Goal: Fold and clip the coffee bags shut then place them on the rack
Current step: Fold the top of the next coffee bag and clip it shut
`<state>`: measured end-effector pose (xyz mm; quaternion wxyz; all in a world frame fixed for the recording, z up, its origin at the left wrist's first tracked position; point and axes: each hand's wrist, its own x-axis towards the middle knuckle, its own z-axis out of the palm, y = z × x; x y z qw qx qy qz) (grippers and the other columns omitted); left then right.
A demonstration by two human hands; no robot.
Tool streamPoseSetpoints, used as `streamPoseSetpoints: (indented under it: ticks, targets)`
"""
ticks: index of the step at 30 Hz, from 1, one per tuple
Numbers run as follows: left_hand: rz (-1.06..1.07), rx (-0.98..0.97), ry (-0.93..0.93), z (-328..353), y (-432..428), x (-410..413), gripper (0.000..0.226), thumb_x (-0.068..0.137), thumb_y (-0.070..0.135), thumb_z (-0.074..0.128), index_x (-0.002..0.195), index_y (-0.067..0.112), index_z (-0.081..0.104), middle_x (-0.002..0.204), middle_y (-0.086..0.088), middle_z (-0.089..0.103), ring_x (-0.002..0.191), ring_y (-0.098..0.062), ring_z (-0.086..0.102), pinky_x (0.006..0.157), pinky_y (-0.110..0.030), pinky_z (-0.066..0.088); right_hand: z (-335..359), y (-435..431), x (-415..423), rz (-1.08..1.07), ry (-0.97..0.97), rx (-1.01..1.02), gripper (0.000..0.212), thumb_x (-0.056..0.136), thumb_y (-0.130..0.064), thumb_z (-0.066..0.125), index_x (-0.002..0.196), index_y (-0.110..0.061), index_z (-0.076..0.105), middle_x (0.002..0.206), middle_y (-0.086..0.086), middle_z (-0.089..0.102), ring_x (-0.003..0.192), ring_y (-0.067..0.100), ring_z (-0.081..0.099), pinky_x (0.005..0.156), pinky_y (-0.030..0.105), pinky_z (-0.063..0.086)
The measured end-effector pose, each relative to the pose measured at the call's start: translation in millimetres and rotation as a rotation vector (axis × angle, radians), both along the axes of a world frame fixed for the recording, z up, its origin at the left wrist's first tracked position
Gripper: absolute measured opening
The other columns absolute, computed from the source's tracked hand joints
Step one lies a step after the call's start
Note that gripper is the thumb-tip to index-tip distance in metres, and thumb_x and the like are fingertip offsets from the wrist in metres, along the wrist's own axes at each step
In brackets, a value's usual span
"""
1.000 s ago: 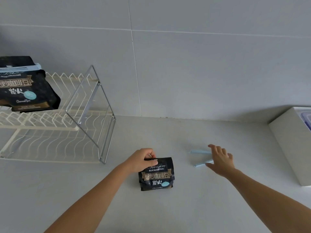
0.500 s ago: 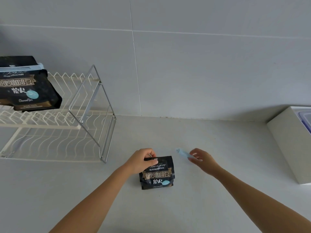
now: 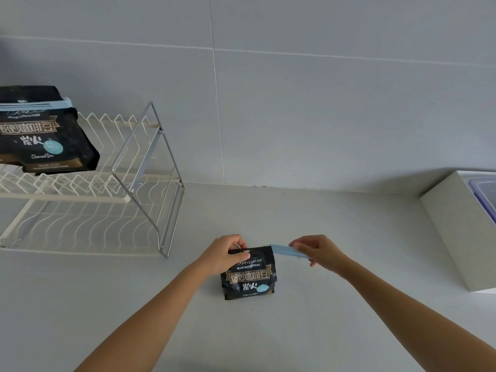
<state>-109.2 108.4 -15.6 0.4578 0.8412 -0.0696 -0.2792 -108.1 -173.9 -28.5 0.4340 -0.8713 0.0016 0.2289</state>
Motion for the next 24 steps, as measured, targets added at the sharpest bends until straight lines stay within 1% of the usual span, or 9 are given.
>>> streamPoseSetpoints:
  ticks: [2,4,7,9,12,15,20,22,24]
  targets:
    - [0.005,-0.002,0.006,-0.1,0.3,1.3,0.012,0.085,0.027,0.063,0.081,0.025,0.052,0.090,-0.002,0.069,0.083,-0.017,0.067,0.066,-0.031,0.055,-0.4,1.4,-2.6,0.038,-0.011,0.006,0.008,0.087,-0.028,0.062,0.087,-0.026,0.070,0.083,-0.002,0.070,0.065,0.009,0.060,0.058,0.021,0.054]
    - [0.010,0.001,0.008,0.1,0.3,2.3,0.013,0.085,0.027,0.063,0.079,0.027,0.052,0.089,-0.002,0.070,0.082,-0.018,0.068,0.067,-0.033,0.056,-0.7,2.9,-3.5,0.028,0.016,0.010,0.007,0.088,-0.027,0.062,0.083,-0.025,0.066,0.079,-0.002,0.069,0.065,0.010,0.065,0.062,0.021,0.055]
    - [0.011,0.005,0.011,0.2,-0.1,1.8,0.013,0.085,0.027,0.063,0.079,0.027,0.052,0.089,-0.002,0.070,0.082,-0.018,0.068,0.066,-0.032,0.056,0.3,3.3,-4.9,-0.056,0.063,0.078,0.009,0.090,-0.026,0.059,0.088,-0.019,0.063,0.086,0.001,0.070,0.075,0.011,0.071,0.062,0.021,0.056]
    - [0.011,0.006,0.010,0.5,0.1,1.3,0.012,0.085,0.028,0.063,0.080,0.026,0.052,0.091,-0.003,0.070,0.084,-0.020,0.068,0.066,-0.033,0.057,3.2,2.1,-6.1,-0.158,0.104,0.178,0.013,0.090,-0.028,0.060,0.090,-0.016,0.065,0.092,0.003,0.071,0.083,0.011,0.071,0.066,0.025,0.058]
    - [0.011,0.002,0.006,1.3,0.9,0.7,0.011,0.085,0.027,0.063,0.081,0.026,0.052,0.093,-0.006,0.070,0.084,-0.021,0.068,0.068,-0.034,0.057,7.3,-2.5,-7.3,-0.235,0.210,0.289,0.018,0.087,-0.033,0.064,0.089,-0.015,0.067,0.099,0.005,0.071,0.095,0.012,0.069,0.079,0.034,0.059]
    - [0.006,-0.007,0.011,1.9,1.0,0.7,0.011,0.085,0.027,0.063,0.081,0.025,0.053,0.093,-0.006,0.071,0.085,-0.022,0.068,0.069,-0.035,0.057,9.2,-6.0,-9.9,-0.186,0.281,0.304,0.015,0.083,-0.033,0.068,0.085,-0.018,0.069,0.105,0.006,0.070,0.101,0.014,0.066,0.086,0.035,0.057]
    - [-0.004,-0.012,0.011,2.4,1.0,1.3,0.011,0.086,0.027,0.063,0.081,0.026,0.053,0.091,-0.005,0.070,0.086,-0.023,0.068,0.068,-0.035,0.057,15.3,2.4,-11.9,-0.075,0.246,0.212,0.006,0.080,-0.027,0.073,0.076,-0.024,0.070,0.107,0.005,0.071,0.091,0.016,0.062,0.087,0.034,0.054]
    - [-0.009,-0.011,0.011,2.6,0.8,1.8,0.011,0.086,0.027,0.063,0.080,0.027,0.053,0.090,-0.005,0.070,0.085,-0.022,0.068,0.066,-0.033,0.057,18.2,9.1,-10.5,-0.019,0.206,0.169,0.005,0.080,-0.025,0.072,0.076,-0.024,0.069,0.105,0.005,0.072,0.089,0.017,0.062,0.085,0.032,0.053]
    - [-0.018,-0.004,0.008,2.6,1.5,3.1,0.011,0.085,0.026,0.063,0.080,0.027,0.053,0.088,-0.005,0.070,0.083,-0.022,0.068,0.066,-0.033,0.056,22.3,16.6,-8.6,0.033,0.166,0.137,0.007,0.080,-0.025,0.072,0.075,-0.026,0.069,0.103,0.004,0.073,0.090,0.017,0.065,0.079,0.025,0.051]
